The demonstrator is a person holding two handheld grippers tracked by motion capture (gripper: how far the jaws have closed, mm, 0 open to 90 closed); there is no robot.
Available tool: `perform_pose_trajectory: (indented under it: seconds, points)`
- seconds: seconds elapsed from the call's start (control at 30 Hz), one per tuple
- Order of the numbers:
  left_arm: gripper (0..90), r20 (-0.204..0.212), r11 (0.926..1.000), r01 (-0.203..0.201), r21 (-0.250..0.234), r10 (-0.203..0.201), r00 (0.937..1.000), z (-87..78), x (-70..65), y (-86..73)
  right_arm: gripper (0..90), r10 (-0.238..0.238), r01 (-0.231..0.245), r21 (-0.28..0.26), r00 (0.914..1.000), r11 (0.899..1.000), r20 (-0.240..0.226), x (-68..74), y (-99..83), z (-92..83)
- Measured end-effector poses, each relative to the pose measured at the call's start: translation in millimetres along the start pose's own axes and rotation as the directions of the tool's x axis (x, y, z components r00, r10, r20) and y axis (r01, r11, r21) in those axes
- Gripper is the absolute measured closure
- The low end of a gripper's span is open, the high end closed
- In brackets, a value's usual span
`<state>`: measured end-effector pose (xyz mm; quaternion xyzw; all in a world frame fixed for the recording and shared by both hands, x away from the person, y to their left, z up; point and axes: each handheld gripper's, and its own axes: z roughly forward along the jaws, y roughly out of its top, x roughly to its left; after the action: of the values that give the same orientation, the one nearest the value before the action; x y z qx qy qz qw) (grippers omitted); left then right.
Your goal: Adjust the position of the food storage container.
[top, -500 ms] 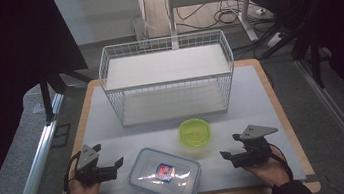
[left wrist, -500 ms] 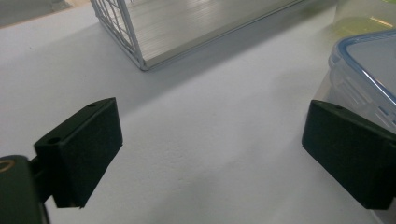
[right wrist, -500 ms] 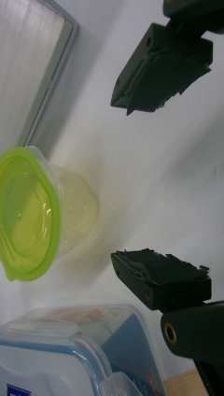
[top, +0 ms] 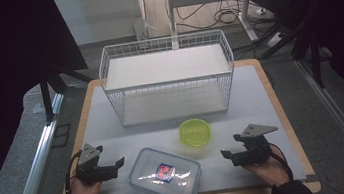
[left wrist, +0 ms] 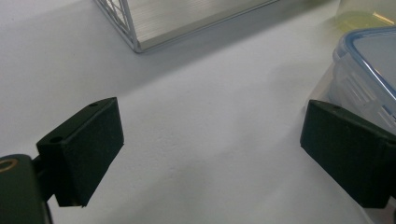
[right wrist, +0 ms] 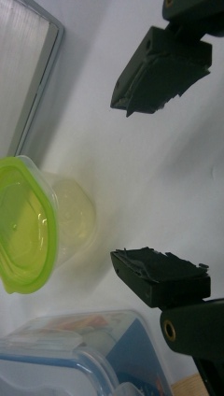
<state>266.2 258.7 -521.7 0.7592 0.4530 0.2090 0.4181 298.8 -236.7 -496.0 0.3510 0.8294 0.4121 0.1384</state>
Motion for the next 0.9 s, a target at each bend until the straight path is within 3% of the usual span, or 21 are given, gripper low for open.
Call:
perform_pose_trajectory:
  seconds: [0.27,0.57,0.9]
  points:
    - [5.1,0.008,0.9999,0.015,0.003,-0.015,0.9999,2.1,0.0,-0.7,26.8,0.010,-0.010,0.016,0.9999,1.000,0.002,-1.2,-0.1,1.2]
    - [3.6,-0.016,0.9998,-0.016,0.009,0.016,0.9997,4.5,1.2,-3.7,49.7,0.013,-0.011,0.044,0.9987,0.999,-0.049,-1.3,10.8,2.1]
    - [3.5,-0.001,0.9999,-0.014,0.007,0.014,0.9999,4.9,-0.4,-3.3,72.3,-0.028,0.034,0.064,0.9946,0.997,-0.100,0.8,29.9,8.0]
